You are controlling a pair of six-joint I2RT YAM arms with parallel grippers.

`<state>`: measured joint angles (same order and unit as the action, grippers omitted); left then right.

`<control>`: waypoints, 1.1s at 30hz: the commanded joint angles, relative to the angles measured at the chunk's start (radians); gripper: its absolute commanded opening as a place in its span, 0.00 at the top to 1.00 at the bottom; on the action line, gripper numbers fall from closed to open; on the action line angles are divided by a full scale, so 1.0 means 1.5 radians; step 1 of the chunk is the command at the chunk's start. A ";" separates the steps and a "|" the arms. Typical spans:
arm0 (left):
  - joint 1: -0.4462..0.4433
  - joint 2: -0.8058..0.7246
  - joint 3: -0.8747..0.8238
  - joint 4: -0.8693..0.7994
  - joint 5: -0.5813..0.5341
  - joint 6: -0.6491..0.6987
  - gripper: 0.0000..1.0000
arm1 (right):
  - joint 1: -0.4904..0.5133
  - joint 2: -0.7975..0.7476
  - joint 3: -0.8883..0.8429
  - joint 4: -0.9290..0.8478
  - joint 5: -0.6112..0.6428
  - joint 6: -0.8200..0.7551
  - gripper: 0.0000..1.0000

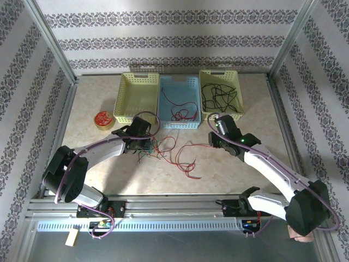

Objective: Untangle the cables

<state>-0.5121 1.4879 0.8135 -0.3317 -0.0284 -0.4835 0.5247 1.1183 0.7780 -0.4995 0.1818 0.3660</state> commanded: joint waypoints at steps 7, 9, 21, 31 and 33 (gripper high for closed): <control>0.004 0.034 -0.007 0.035 0.024 -0.015 1.00 | 0.224 0.084 -0.015 0.020 -0.093 -0.111 0.42; 0.004 0.034 -0.007 0.041 0.025 -0.014 1.00 | 0.236 0.130 -0.003 0.018 -0.126 -0.109 0.41; 0.004 0.028 -0.010 0.030 0.022 -0.005 1.00 | 0.256 0.348 0.109 -0.008 -0.270 -0.196 0.52; 0.004 0.017 -0.011 0.020 0.010 -0.002 1.00 | 0.230 0.414 0.141 -0.034 -0.300 -0.185 0.68; 0.004 0.017 -0.012 0.021 0.013 0.000 1.00 | 0.230 0.421 0.143 -0.039 -0.284 -0.175 0.67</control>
<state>-0.5121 1.5364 0.8070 -0.3000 -0.0013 -0.4873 0.8730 1.7264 0.9745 -0.5152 -0.2527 0.0837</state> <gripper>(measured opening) 0.080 0.328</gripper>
